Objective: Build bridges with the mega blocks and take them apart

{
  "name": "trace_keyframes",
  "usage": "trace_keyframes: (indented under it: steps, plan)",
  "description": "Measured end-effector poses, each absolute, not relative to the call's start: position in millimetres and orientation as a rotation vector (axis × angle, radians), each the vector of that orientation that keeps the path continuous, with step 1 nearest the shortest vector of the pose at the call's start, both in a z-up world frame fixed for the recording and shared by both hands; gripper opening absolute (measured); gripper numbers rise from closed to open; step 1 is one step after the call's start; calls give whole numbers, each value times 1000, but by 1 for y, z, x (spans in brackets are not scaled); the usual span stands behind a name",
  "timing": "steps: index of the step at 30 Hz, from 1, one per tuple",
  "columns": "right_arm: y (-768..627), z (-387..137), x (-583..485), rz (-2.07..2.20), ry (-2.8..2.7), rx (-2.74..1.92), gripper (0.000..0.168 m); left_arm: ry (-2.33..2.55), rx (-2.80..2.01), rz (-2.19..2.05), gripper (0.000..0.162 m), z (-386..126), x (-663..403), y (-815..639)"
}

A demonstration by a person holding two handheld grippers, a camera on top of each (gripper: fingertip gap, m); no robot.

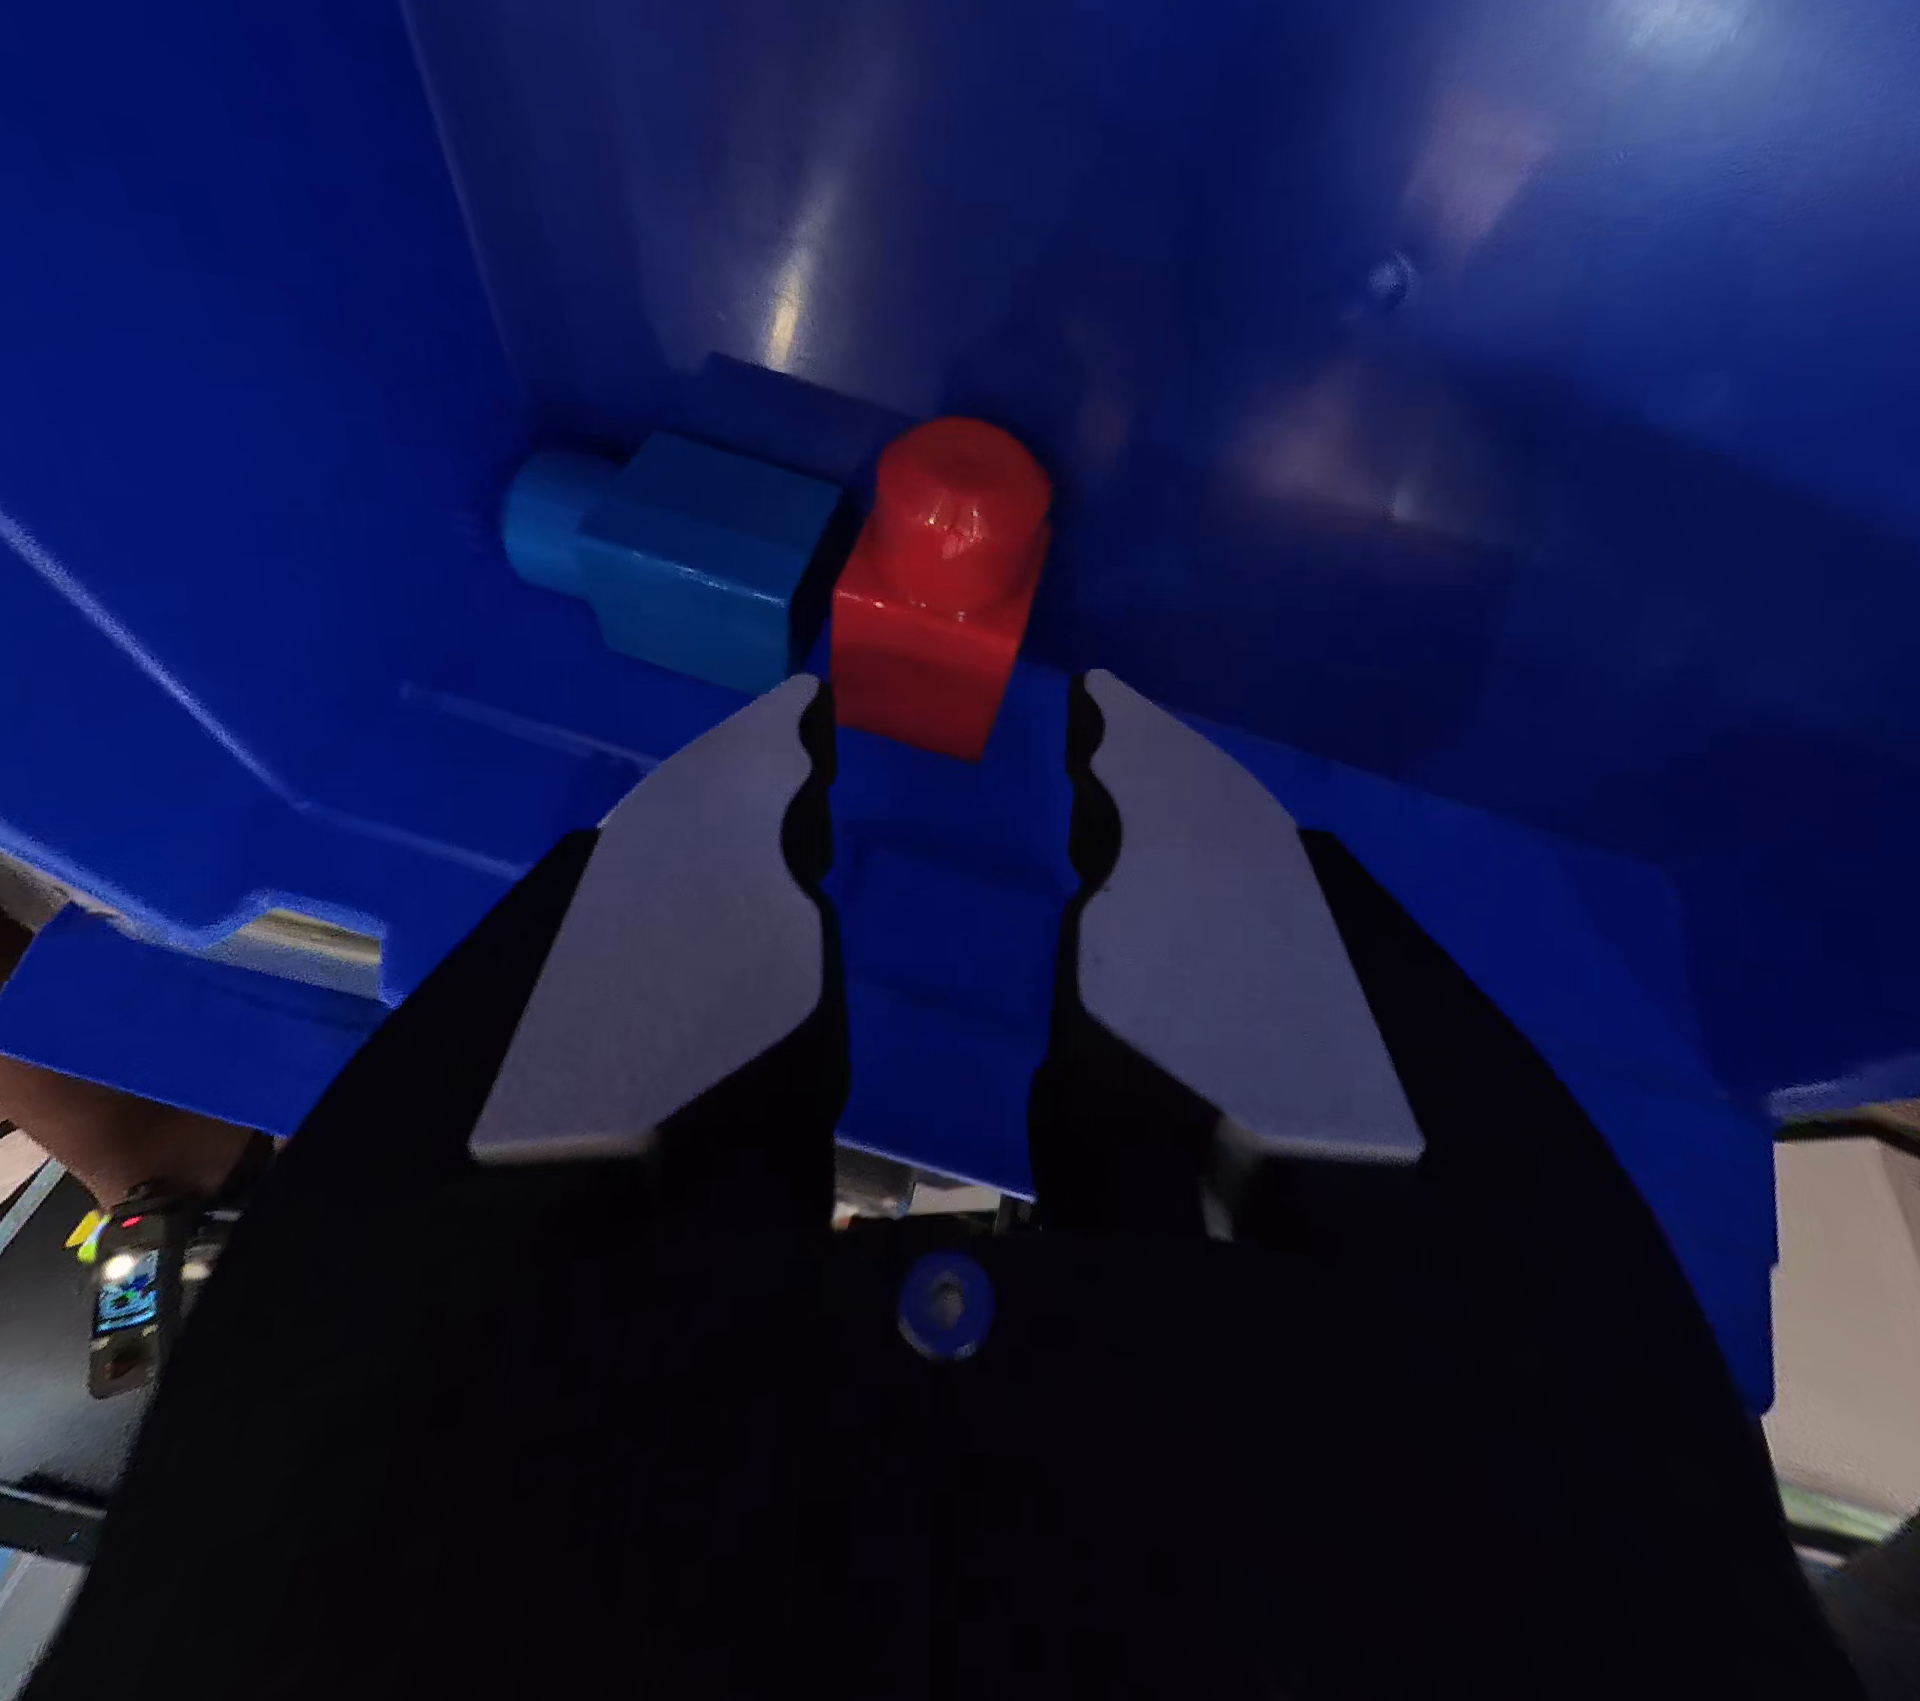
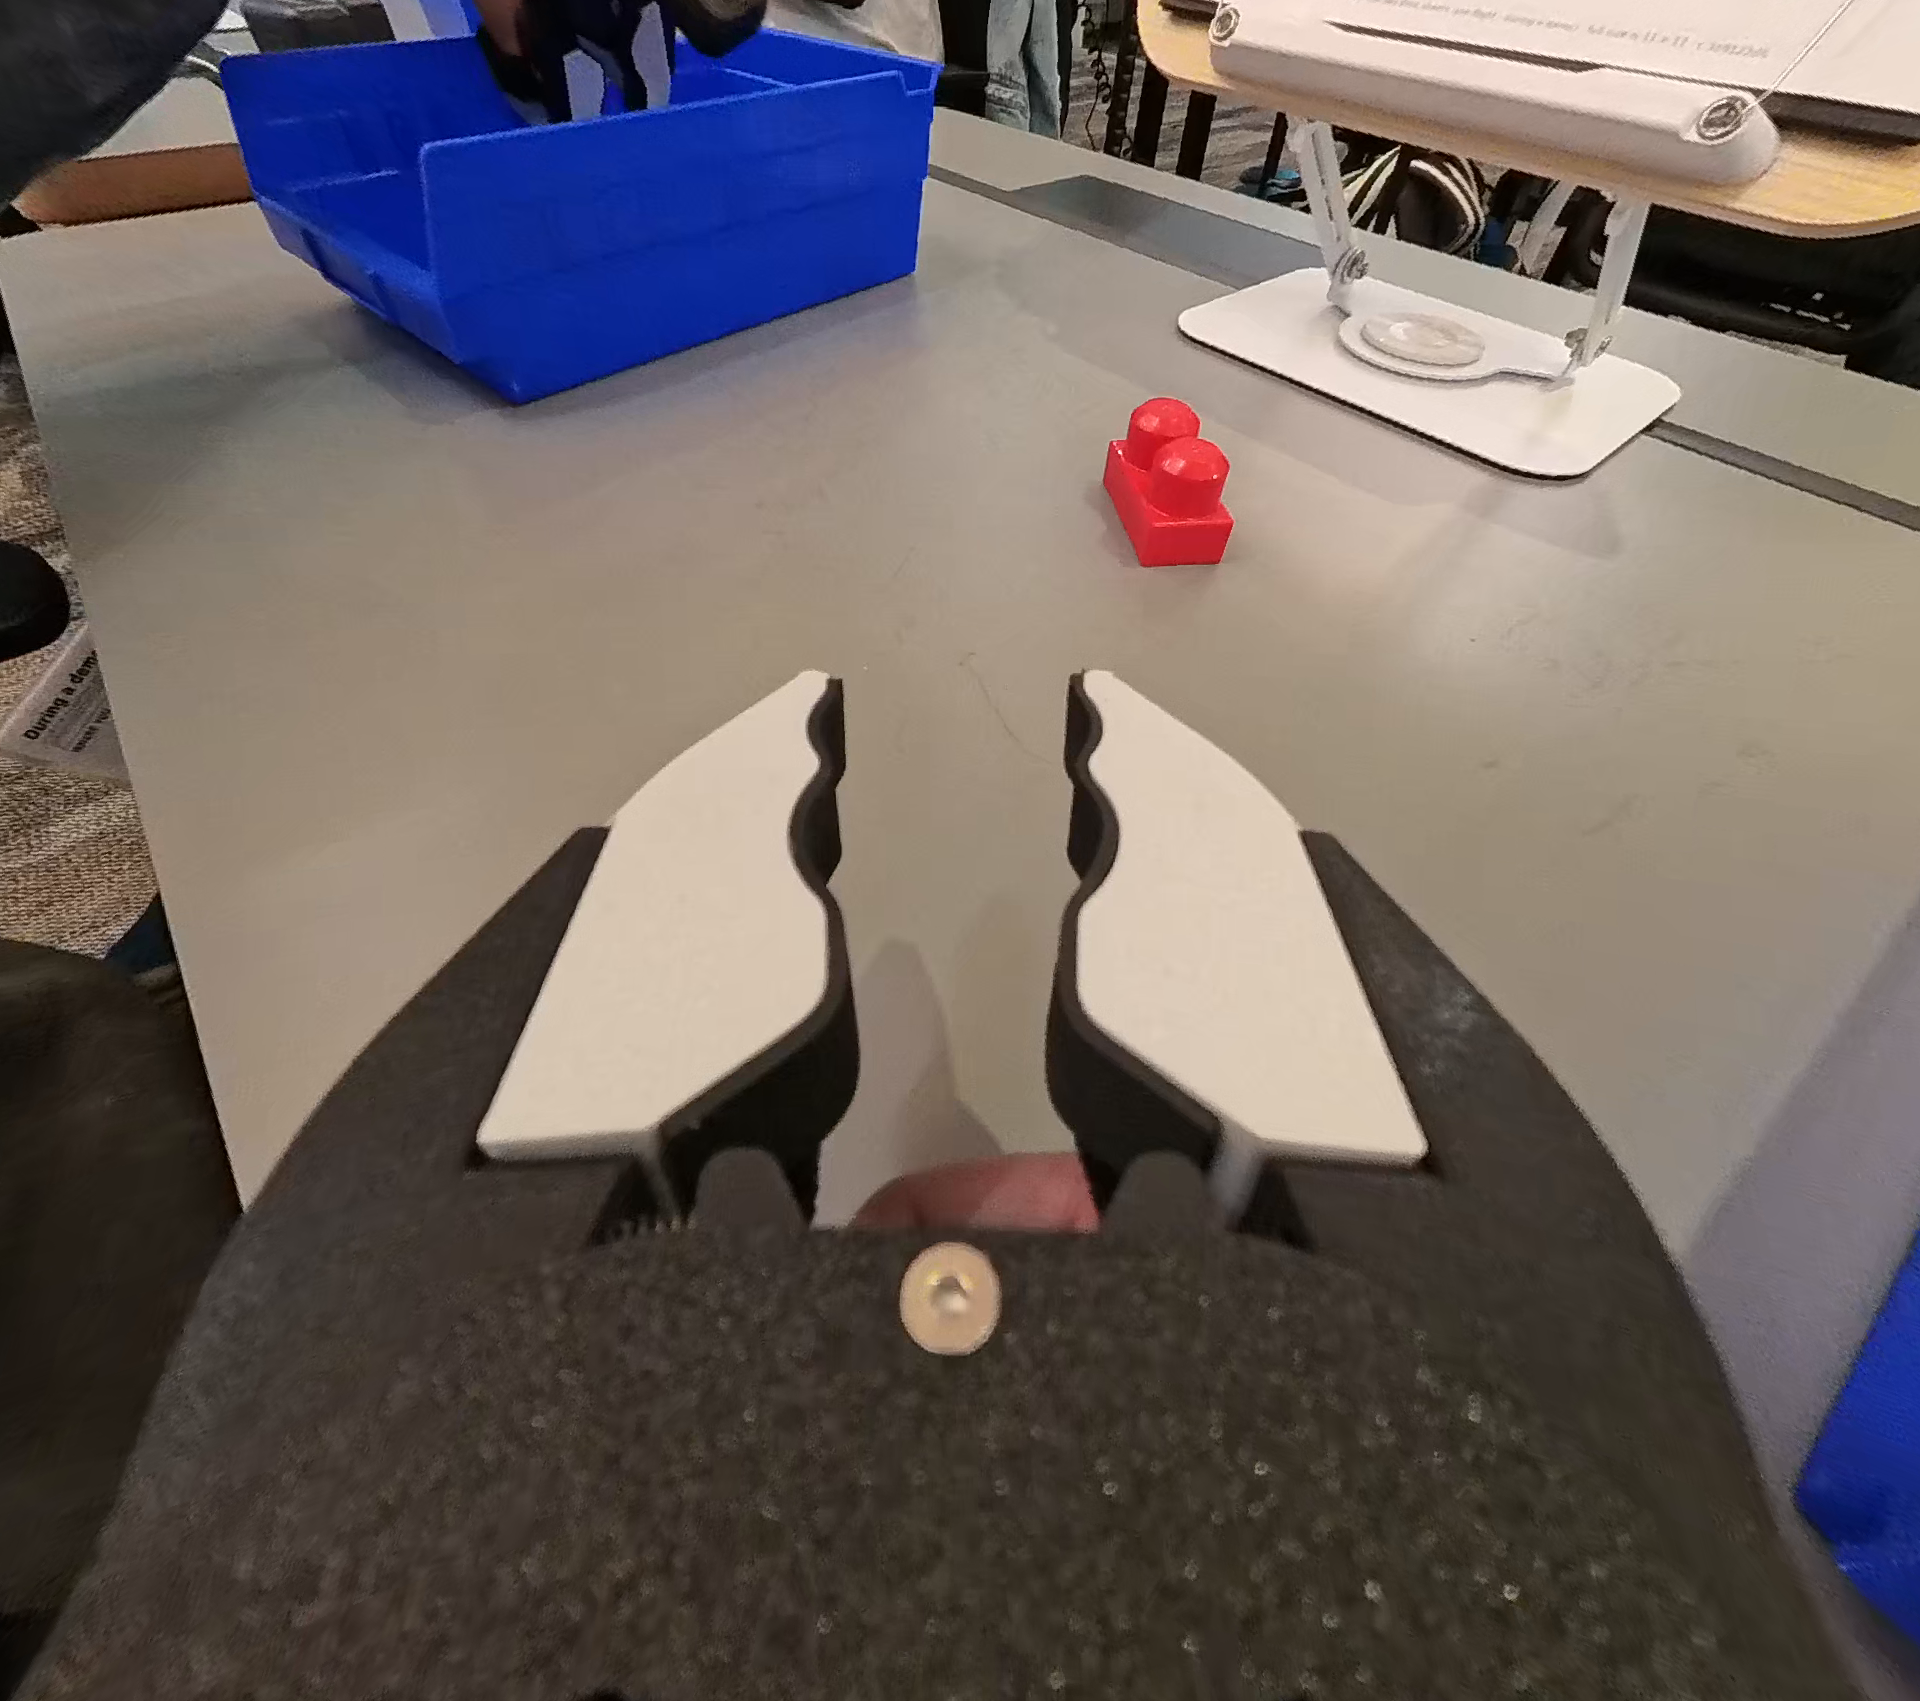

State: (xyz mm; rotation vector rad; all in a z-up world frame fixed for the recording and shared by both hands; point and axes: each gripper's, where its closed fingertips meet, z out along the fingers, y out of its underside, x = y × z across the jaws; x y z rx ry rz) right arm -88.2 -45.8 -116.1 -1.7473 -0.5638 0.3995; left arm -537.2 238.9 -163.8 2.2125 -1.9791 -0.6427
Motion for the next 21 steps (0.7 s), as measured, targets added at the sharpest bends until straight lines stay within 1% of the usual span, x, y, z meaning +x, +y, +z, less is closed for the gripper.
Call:
trace_keyframes:
  steps: [7, 8, 12, 14, 17, 21]
  plan:
    - [-46, -118, -91, 389, -585, -1755, 40, -1949, 2180, -649, 48, -183, -539, 239]
    - [-46, -118, -91, 388, -586, -1755, 39, -1954, 2163, -664, 41, -185, -540, 239]
    - [-47, -117, -89, 398, -577, -1753, 39, -1865, 2224, -551, 39, -177, -538, 225]
    - [-47, -117, -89, 403, -572, -1754, 38, -1878, 2294, -509, 39, -160, -533, 221]
    - [-47, -117, -89, 403, -574, -1755, 38, -1881, 2480, -413, 39, -117, -512, 214]
    - [-47, -119, -90, 393, -585, -1764, 38, -1869, 2713, -233, 39, -58, -451, 184]
